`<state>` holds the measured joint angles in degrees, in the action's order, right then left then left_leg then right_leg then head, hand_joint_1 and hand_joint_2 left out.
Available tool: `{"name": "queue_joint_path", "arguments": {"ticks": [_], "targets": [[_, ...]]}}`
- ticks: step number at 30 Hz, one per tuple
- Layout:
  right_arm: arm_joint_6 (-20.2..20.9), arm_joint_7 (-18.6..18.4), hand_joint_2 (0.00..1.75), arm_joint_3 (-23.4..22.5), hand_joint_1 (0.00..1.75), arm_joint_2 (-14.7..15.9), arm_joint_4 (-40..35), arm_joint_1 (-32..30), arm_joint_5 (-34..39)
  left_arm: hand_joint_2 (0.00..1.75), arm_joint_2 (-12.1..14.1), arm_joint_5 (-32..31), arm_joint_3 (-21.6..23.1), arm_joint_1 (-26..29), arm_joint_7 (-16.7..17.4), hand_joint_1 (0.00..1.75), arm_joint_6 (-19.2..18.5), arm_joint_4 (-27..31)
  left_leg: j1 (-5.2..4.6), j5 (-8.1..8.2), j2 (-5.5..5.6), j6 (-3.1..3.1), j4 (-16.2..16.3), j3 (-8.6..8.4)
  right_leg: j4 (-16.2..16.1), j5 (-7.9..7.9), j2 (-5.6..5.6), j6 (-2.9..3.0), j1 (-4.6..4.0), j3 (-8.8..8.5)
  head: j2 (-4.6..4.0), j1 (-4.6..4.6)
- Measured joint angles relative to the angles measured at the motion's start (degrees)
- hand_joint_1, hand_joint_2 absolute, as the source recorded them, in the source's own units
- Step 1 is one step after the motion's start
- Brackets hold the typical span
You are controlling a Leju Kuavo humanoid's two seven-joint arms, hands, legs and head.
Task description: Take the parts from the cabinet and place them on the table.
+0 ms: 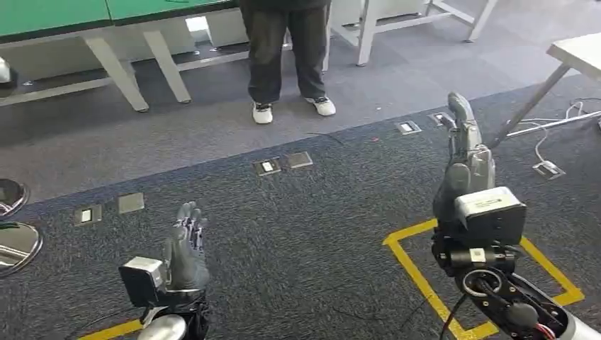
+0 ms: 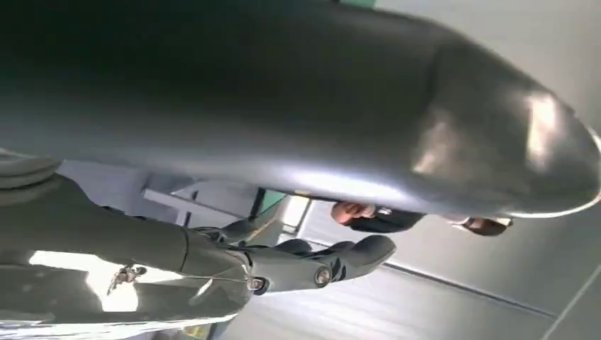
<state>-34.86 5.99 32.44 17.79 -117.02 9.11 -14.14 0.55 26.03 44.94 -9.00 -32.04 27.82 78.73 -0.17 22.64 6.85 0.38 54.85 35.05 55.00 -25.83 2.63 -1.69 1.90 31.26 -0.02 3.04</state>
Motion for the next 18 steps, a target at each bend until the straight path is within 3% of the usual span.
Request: {"name": "queue_joint_path", "arguments": {"ticks": [1, 2, 4, 5, 6, 7, 9, 10, 11, 15, 17, 18], "targets": [[0.02, 0.00, 0.00, 0.00, 0.00, 0.00, 0.00, 0.00, 0.00, 0.00, 0.02, 0.00, 0.00, -0.06, -0.02, 0.00, 0.07, 0.07, -0.19, 1.05, -2.90, -0.29, 1.27, 0.46, -0.18, 0.12, -0.63, 0.23, -0.14, -0.27, 0.00, -0.26], [0.07, 0.04, 0.00, 0.00, 0.00, 0.00, -0.04, 0.01, 0.00, 0.00, 0.07, 0.00, 0.00, -0.16, -0.02, 0.00, 0.09, 0.11, -0.17, 3.13, -4.71, -0.62, 4.76, 2.06, -0.21, 0.09, -1.30, 0.71, -0.32, -0.29, 0.00, -1.16], [0.09, 0.02, 0.00, 0.00, 0.00, 0.00, -0.04, -0.06, 0.00, 0.00, 0.09, 0.02, 0.02, -0.03, 0.00, 0.00, 0.11, 0.11, 0.05, 7.40, -6.01, -0.98, 14.60, 6.82, -0.20, -0.02, -2.67, 0.90, -0.64, -0.29, 0.00, -1.62], [0.18, 0.00, 0.00, 0.00, 0.00, 0.00, -0.04, -0.05, 0.00, 0.00, 0.11, 0.04, 0.04, 0.04, 0.00, 0.00, 0.11, 0.11, 0.09, 8.47, -6.22, -1.06, 18.21, 8.65, -0.19, -0.05, -3.35, 0.94, -0.70, -0.28, 0.00, -1.86], [0.20, 0.00, 0.00, 0.02, 0.00, 0.00, -0.04, -0.06, 0.02, 0.00, 0.17, 0.09, 0.04, 0.08, 0.04, 0.00, 0.20, 0.11, 0.14, 8.16, -6.31, -1.04, 19.21, 9.29, -0.19, -0.09, -4.08, 0.96, -0.77, -0.30, 0.00, -2.16], [0.26, 0.00, 0.00, 0.02, 0.00, 0.00, -0.04, -0.04, 0.11, 0.00, 0.28, 0.18, 0.04, 0.07, 0.07, 0.00, 0.28, 0.11, 0.15, 6.68, -6.36, -0.93, 17.20, 8.33, -0.19, -0.18, -4.61, 1.00, -0.81, -0.37, 0.00, -2.27], [0.35, 0.00, 0.00, 0.02, 0.00, 0.00, -0.04, 0.02, 0.20, 0.00, 0.37, 0.33, 0.05, 0.06, 0.13, 0.00, 0.42, 0.13, 0.06, 1.74, -7.06, -0.33, 6.72, 2.79, -0.20, -0.43, -5.66, 0.86, -0.91, -0.78, 0.00, -2.34], [0.35, 0.02, 0.00, 0.02, 0.00, 0.00, -0.04, 0.05, 0.22, 0.00, 0.39, 0.37, 0.07, 0.02, 0.13, 0.00, 0.42, 0.17, -0.20, 0.00, -8.80, 0.13, 1.72, -0.05, -0.21, -0.64, -6.07, 0.79, -0.96, -1.03, 0.00, -2.40], [0.37, 0.02, 0.00, 0.00, 0.00, 0.00, -0.04, 0.05, 0.22, 0.00, 0.37, 0.37, 0.07, -0.14, 0.15, 0.00, 0.42, 0.20, -0.96, 0.83, -10.00, 0.32, -0.06, -0.89, -0.09, -0.88, -6.39, 0.45, -1.43, -0.97, 0.00, -2.49], [0.44, 0.00, 0.00, 0.02, 0.00, 0.00, -0.04, 0.20, 0.33, 0.00, 0.44, 0.39, 0.07, -0.08, 0.15, 0.00, 0.44, 0.39, -0.86, 0.57, -7.84, 1.40, -0.73, -0.96, -0.46, -1.24, -8.08, -0.55, -1.36, -1.69, 0.00, -2.07], [0.44, 0.07, 0.00, 0.00, 0.00, -0.02, -0.07, 0.22, 0.33, 0.00, 0.39, 0.39, 0.07, -0.20, 0.13, 0.00, 0.44, 0.57, -0.31, 0.29, -7.05, 1.84, -1.34, -1.59, 2.88, -3.76, -4.38, -0.93, -0.90, -0.41, 0.00, -1.90], [0.44, 0.11, 0.00, -0.02, 0.00, 0.00, -0.05, 0.21, 0.33, 0.00, 0.33, 0.37, 0.07, -0.28, 0.13, 0.00, 0.44, 0.57, -0.31, 0.28, -6.68, 2.08, -1.34, -1.59, 7.53, -6.20, -3.35, -1.08, -0.90, 1.81, 0.00, -1.25]]}}
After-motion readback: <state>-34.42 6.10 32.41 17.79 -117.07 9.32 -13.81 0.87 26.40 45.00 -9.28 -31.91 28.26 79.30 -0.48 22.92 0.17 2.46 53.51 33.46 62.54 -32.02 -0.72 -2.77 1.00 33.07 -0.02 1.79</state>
